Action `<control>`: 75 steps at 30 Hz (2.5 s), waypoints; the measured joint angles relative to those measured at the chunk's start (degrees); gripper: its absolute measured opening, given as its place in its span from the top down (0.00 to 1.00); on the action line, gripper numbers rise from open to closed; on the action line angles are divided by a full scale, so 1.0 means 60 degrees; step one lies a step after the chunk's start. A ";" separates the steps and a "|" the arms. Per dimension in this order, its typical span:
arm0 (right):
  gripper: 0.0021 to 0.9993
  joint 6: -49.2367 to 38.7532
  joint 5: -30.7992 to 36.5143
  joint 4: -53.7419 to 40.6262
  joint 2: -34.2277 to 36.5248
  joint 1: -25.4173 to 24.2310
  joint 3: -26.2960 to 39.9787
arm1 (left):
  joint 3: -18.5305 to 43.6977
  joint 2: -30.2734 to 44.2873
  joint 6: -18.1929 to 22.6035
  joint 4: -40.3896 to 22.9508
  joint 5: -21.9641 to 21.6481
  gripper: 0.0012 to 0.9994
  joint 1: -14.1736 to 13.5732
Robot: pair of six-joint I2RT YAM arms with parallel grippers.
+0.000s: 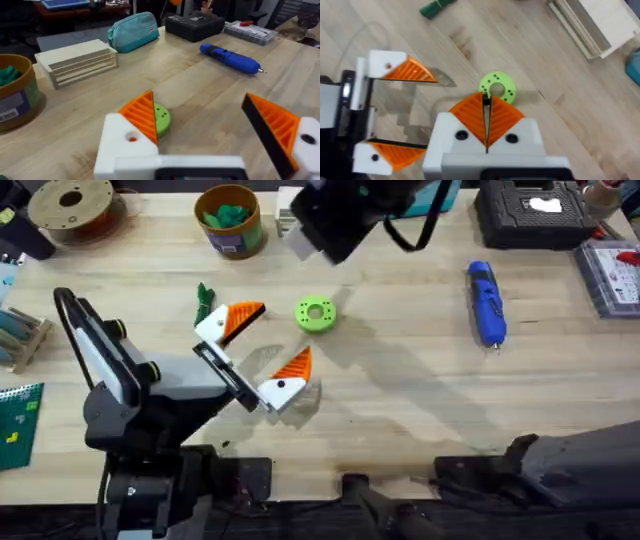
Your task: Pick up the gripper from the table and insert it into the empty holder that is missing its gripper. Then pick up a screw, insert it into the mounting hole, and use the screwdriver to tighten it. Finally, clean up the table by picking up the vegetable and placing it into the bucket.
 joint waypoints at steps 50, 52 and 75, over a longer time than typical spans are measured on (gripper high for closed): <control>1.00 0.0910 0.0612 -0.2766 0.3851 0.3184 0.5354 | 0.0000 0.0000 0.0001 0.0000 0.0000 0.01 0.0000; 1.00 0.0878 0.0609 -0.2776 0.3903 0.3241 0.5354 | 0.0000 0.0000 0.0001 0.0000 0.0000 0.01 0.0000; 1.00 0.0768 0.0645 -0.2715 0.3949 0.3038 0.5358 | 0.0000 0.0000 0.0004 0.0000 0.0000 0.01 0.0000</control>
